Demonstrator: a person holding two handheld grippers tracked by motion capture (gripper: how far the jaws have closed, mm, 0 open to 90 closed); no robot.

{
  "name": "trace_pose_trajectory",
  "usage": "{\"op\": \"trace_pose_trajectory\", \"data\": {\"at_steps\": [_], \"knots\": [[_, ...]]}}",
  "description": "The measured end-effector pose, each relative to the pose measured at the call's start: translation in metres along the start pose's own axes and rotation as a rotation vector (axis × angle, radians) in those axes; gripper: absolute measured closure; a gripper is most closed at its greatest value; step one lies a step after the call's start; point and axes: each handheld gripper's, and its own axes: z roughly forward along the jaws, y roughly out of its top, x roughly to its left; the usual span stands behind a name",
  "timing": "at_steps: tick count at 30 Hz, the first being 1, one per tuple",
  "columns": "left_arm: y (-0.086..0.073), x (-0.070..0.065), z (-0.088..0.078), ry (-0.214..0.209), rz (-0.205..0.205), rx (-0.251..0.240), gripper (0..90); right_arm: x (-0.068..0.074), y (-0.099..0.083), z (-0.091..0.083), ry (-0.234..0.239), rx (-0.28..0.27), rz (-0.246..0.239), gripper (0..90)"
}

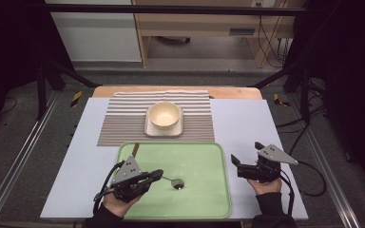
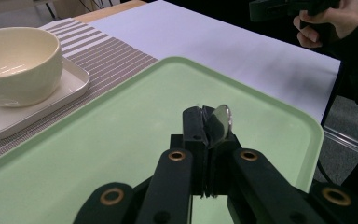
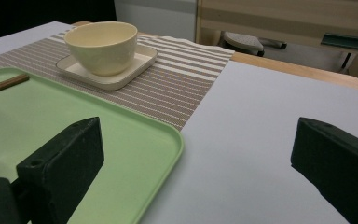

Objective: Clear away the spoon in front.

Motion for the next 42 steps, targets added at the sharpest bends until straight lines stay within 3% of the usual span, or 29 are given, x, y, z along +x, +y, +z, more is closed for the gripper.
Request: {"op": "trace_pose_trajectory", "data": {"at_steps": [5,11,26,38,42], "knots": [[-0.002,0.003,0.004,-0.016,-0.025,-0.007,88.0,0.0,0.0,0.0,-0.001,0.001,-0.003,2.8],[-0.005,0.006,0.009,0.01,-0.034,-0.013,85.1,0.001,0.0,0.001,-0.002,0.001,-0.005,2.8],[-0.019,0.024,0.016,0.049,-0.137,-0.062,80.9,0.002,0.0,0.001,-0.002,0.005,-0.001,2.8],[-0.029,0.029,0.025,0.103,-0.162,-0.032,74.1,0.002,0.0,0.002,0.001,0.005,-0.004,2.8],[-0.033,0.033,0.028,0.114,-0.187,-0.018,72.3,0.002,0.0,0.002,0.001,0.004,-0.004,2.9]]}}
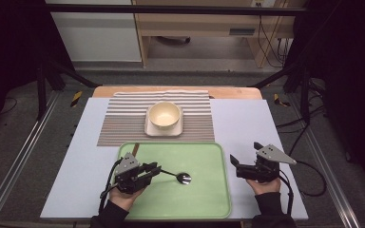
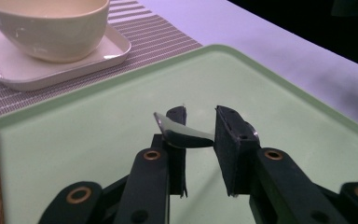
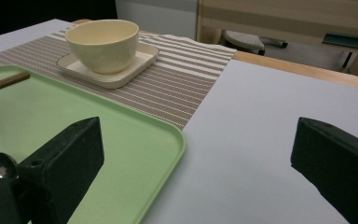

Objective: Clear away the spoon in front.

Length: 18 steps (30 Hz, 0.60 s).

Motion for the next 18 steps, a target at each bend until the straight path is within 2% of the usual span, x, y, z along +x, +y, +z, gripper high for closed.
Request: {"op": "trace_pose_trajectory", "data": {"at_steps": [9,18], "knots": [[-0.007,0.009,0.008,0.037,-0.018,0.041,67.9,0.0,0.0,0.0,0.001,0.0,0.001,2.9],[-0.012,0.012,0.013,0.042,-0.037,0.073,66.1,0.001,0.0,0.0,0.001,0.002,-0.005,2.9]]}}
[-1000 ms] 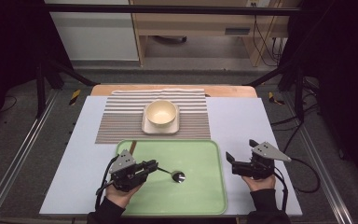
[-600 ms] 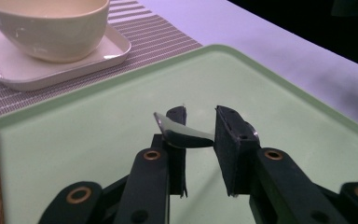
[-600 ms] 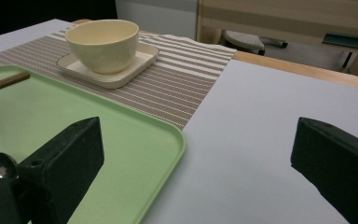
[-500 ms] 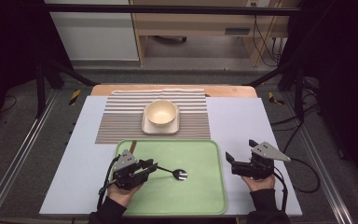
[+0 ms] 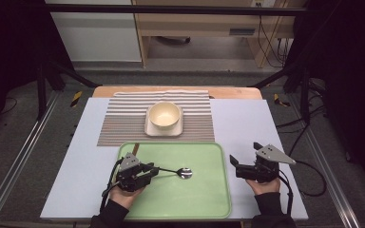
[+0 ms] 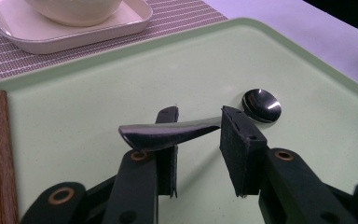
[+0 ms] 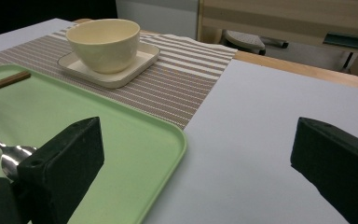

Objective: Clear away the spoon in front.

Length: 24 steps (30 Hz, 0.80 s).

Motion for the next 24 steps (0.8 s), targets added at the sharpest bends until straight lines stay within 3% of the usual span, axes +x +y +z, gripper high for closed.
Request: {"op": "trace_pose_trajectory", "data": {"at_steps": [20,24], "knots": [[-0.009,0.001,0.013,0.046,-0.001,0.149,62.2,0.0,0.0,0.0,-0.002,0.002,0.002,2.9],[-0.009,0.001,0.011,0.053,-0.002,0.16,62.5,0.0,0.0,-0.001,-0.001,-0.001,0.003,2.9]]}}
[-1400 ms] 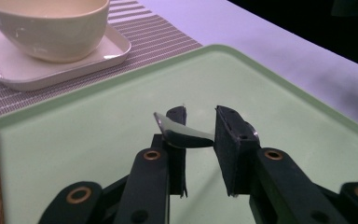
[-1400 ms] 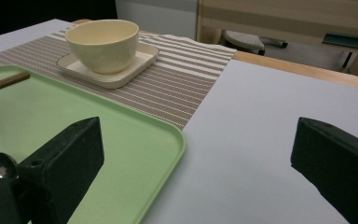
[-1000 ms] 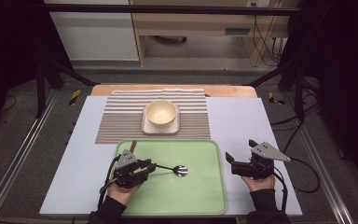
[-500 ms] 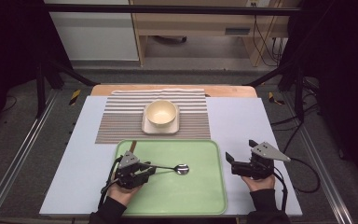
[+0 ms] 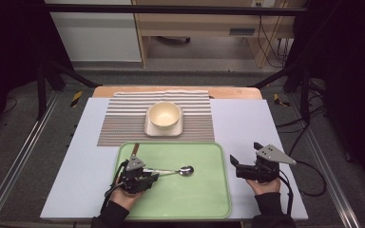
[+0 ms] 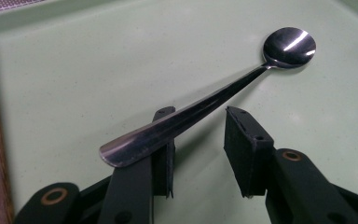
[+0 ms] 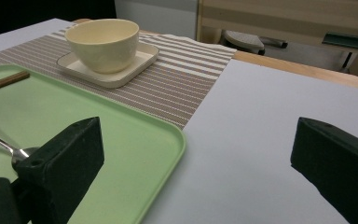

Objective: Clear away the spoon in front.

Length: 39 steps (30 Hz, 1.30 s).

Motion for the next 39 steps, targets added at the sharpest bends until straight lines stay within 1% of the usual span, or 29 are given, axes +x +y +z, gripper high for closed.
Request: {"op": "trace_pose_trajectory", "data": {"at_steps": [2,4,5,7,10,13,15,16,19,21,25,28,30,31,33,34,35,37,38,39], "knots": [[0.0,0.0,-0.002,0.002,-0.006,0.004,62.0,0.0,0.0,0.0,-0.001,0.0,0.0,2.9],[0.001,0.0,-0.005,0.004,-0.018,0.024,61.5,0.0,0.0,-0.001,-0.001,-0.001,0.0,2.9],[0.002,0.0,-0.007,0.006,-0.016,0.021,60.9,0.0,0.0,-0.001,-0.002,-0.002,0.0,2.9],[0.005,0.0,-0.011,0.016,-0.017,0.047,59.7,-0.001,0.0,-0.001,-0.001,-0.003,0.003,2.9],[0.006,0.004,-0.015,0.031,-0.022,0.053,59.8,-0.001,0.0,-0.001,-0.002,-0.003,-0.003,2.9],[0.005,0.008,-0.02,0.046,-0.038,0.042,60.0,-0.001,0.001,-0.001,-0.001,-0.003,0.0,2.8],[0.005,0.009,-0.023,0.053,-0.031,0.041,60.2,-0.001,0.001,-0.001,-0.003,-0.004,-0.002,2.8],[0.004,0.009,-0.024,0.054,-0.036,0.031,60.4,-0.001,0.001,-0.001,-0.003,-0.005,-0.002,2.8],[0.005,0.007,-0.028,0.062,-0.024,0.018,60.8,-0.001,0.001,-0.002,-0.004,-0.006,-0.001,2.8],[0.007,0.005,-0.03,0.062,-0.014,0.0,61.8,-0.001,0.001,-0.002,-0.004,-0.007,0.0,2.8],[0.013,-0.002,-0.033,0.054,0.016,-0.066,65.1,-0.001,0.001,-0.002,-0.004,-0.008,0.001,2.9],[0.02,-0.009,-0.031,0.049,0.053,-0.104,69.6,-0.001,0.001,-0.001,-0.004,-0.006,0.002,2.8],[0.024,-0.014,-0.028,0.03,0.068,-0.124,73.7,-0.001,0.001,-0.002,-0.005,-0.007,0.004,2.8],[0.028,-0.017,-0.025,0.024,0.082,-0.133,75.9,-0.001,0.001,-0.002,-0.006,-0.007,0.003,2.8],[0.032,-0.022,-0.019,0.001,0.091,-0.139,80.3,-0.001,0.001,-0.001,-0.008,-0.006,0.003,2.9],[0.035,-0.026,-0.015,0.0,0.111,-0.142,81.9,-0.001,0.001,-0.001,-0.008,-0.005,0.002,2.9],[0.037,-0.028,-0.013,0.0,0.119,-0.144,84.0,-0.001,0.001,-0.001,-0.009,-0.005,0.001,2.9],[0.04,-0.032,-0.004,-0.015,0.122,-0.144,87.3,-0.002,0.001,-0.001,-0.01,-0.006,0.002,2.9],[0.041,-0.034,0.0,-0.012,0.131,-0.142,88.3,-0.002,0.001,-0.001,-0.011,-0.006,0.003,2.8],[0.042,-0.035,0.003,-0.015,0.129,-0.141,89.1,-0.002,0.0,-0.001,-0.011,-0.005,0.004,2.9]]}}
